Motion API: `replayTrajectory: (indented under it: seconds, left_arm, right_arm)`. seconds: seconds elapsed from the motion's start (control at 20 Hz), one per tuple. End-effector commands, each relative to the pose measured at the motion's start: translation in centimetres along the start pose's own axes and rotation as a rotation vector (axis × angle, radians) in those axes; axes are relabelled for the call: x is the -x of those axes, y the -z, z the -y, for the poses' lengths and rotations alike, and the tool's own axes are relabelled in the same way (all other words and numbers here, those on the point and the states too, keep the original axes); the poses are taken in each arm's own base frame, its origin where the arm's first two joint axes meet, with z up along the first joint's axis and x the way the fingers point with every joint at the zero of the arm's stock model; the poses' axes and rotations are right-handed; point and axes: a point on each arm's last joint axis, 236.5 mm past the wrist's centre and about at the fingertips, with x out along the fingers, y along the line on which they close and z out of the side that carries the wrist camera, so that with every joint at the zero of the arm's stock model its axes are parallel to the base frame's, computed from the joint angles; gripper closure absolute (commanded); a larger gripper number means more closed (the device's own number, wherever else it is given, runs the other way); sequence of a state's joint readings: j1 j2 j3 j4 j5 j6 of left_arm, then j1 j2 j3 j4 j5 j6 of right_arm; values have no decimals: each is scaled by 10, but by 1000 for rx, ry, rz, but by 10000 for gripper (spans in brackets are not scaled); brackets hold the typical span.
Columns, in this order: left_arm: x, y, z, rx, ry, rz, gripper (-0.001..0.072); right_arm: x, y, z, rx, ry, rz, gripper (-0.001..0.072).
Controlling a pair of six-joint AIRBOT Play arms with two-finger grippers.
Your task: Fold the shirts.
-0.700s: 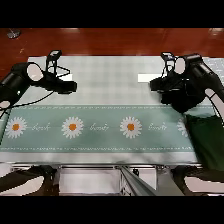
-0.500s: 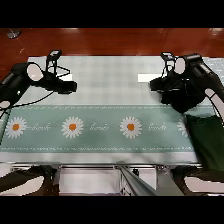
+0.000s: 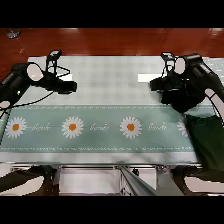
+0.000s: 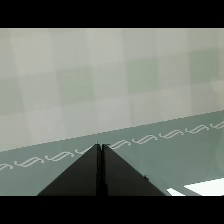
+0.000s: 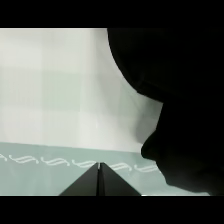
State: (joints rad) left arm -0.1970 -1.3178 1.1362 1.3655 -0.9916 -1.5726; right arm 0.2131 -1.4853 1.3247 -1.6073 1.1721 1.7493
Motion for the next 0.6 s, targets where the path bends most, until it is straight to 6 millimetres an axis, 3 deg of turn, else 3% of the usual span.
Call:
replayTrajectory:
  seconds: [0.0, 0.05, 0.1, 0.15, 0.2, 0.25, 0.3, 0.4, 0.55]
  left_arm:
    - [-1, -4, 0, -1, 0, 17, 688]
    - [-1, -13, 0, 0, 0, 53, 688]
    - [-2, -25, 0, 0, -1, 102, 687]
    - [-3, -39, -1, 2, -2, 162, 643]
    - [-4, -51, -2, 2, -3, 209, 447]
    - [-6, -62, -3, 3, -5, 254, 161]
    - [-5, -75, -4, 5, -6, 310, 5]
    - [-7, -84, -10, -48, -39, 345, 5]
    - [-16, -81, -18, -64, -64, 327, 5]
  right_arm:
    - [2, -31, 5, 22, 23, 134, 682]
    - [5, -44, 14, 50, 65, 187, 658]
    - [9, -59, 27, 78, 125, 248, 418]
    - [17, -75, 43, 77, 200, 317, 83]
    - [26, -89, 62, 74, 279, 380, 78]
    - [35, -99, 81, 47, 343, 429, 78]
    - [39, -104, 98, -9, 361, 459, 78]
    - [35, -97, 137, -168, 359, 445, 79]
    - [-2, -49, 183, -363, 351, 240, 78]
